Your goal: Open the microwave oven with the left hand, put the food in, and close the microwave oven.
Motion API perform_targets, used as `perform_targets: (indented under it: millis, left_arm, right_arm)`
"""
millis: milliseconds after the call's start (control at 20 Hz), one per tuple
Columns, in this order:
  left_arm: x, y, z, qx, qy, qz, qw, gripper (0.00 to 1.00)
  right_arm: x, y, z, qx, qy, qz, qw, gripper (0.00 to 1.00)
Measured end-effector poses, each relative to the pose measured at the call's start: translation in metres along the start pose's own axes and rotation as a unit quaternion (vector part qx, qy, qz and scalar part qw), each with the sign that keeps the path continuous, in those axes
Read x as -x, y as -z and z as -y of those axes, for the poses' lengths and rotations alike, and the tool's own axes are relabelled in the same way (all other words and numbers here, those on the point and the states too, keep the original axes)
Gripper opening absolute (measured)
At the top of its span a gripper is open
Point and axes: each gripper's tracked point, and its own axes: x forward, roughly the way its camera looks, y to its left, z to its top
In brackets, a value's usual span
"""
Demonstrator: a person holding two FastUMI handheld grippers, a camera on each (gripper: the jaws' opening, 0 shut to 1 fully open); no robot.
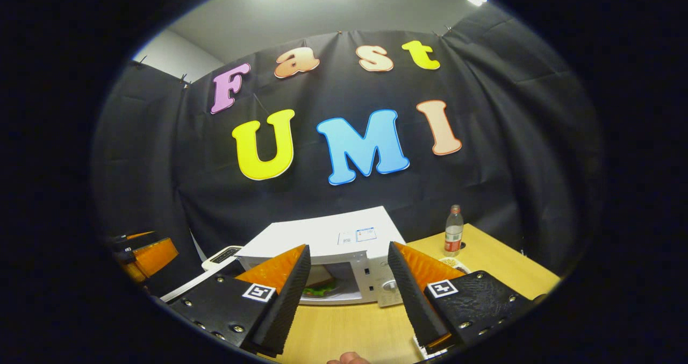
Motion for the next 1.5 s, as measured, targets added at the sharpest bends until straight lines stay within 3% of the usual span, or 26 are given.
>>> perform_targets:
  millis: [100,400,500,550,700,900,1250,1500]
  left_arm:
    - [0.001,-0.003,0.014,0.011,0.007,0.002,1.0,0.96]
    - [0.004,-0.001,0.024,0.016,-0.003,-0.01,1.0,0.95]
    - [0.003,0.004,0.033,0.027,0.01,-0.021,0.999,0.99]
    - [0.006,0.003,0.032,0.034,0.006,-0.023,0.999,0.76]
    - [0.019,0.003,-0.002,0.038,-0.06,-0.024,0.997,0.09]
    - [0.033,0.006,-0.029,0.059,-0.069,-0.022,0.996,0.09]
    - [0.084,0.035,-0.13,-0.002,-0.128,-0.057,0.99,0.09]
    - [0.125,0.084,-0.187,-0.002,-0.164,-0.107,0.981,0.09]
  right_arm:
    - [0.01,-0.013,0.011,0.032,-0.001,0.013,0.999,0.87]
    - [0.015,-0.026,0.025,0.033,-0.012,0.025,0.999,0.87]
    - [0.011,-0.023,0.027,0.031,-0.015,0.023,0.999,0.87]
    - [0.01,-0.022,0.028,0.028,-0.019,0.02,0.999,0.87]
    - [0.007,-0.019,0.032,0.022,-0.024,0.014,0.999,0.87]
    - [0.001,-0.018,0.036,0.014,-0.025,0.01,1.0,0.87]
    - [-0.016,-0.031,0.037,0.008,-0.027,0.019,0.999,0.87]
    - [-0.022,-0.04,0.043,0.024,-0.011,0.035,0.999,0.87]
